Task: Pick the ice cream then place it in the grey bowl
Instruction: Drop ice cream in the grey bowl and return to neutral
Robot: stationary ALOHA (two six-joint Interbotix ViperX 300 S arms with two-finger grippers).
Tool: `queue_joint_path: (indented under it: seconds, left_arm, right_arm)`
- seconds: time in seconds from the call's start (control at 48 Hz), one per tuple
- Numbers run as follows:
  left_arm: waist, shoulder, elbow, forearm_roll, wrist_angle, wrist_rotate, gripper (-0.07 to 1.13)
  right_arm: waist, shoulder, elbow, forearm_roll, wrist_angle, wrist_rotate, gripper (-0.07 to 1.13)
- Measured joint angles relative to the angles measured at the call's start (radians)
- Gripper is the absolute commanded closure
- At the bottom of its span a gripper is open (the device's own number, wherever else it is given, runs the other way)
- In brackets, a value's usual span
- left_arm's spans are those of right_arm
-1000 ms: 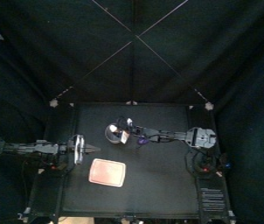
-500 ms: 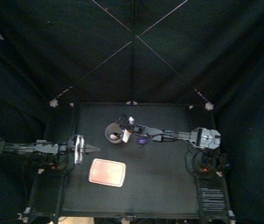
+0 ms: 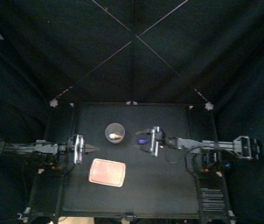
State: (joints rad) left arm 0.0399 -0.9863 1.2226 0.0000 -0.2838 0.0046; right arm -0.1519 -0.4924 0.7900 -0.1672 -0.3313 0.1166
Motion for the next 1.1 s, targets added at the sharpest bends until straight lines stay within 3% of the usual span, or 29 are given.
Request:
queue_joint_path:
  seconds: [0.292,0.542,0.729,1.104]
  left_arm:
    - [0.002,-0.003,0.002,0.0,0.0,0.0,1.09]
    - [0.002,-0.003,0.003,0.0,0.0,-0.002,1.09]
    - [0.002,-0.003,0.003,0.0,0.0,0.0,1.09]
    - [0.003,-0.005,0.006,0.0,0.0,0.0,1.09]
  right_arm:
    - [0.049,-0.362,0.261,0.005,-0.014,0.002,0.07]
    - [0.064,-0.574,0.354,0.067,0.075,0.008,0.07]
    - [0.072,-0.566,0.362,0.107,0.126,0.006,0.07]
    - [0.095,-0.476,0.322,0.094,0.14,0.003,0.07]
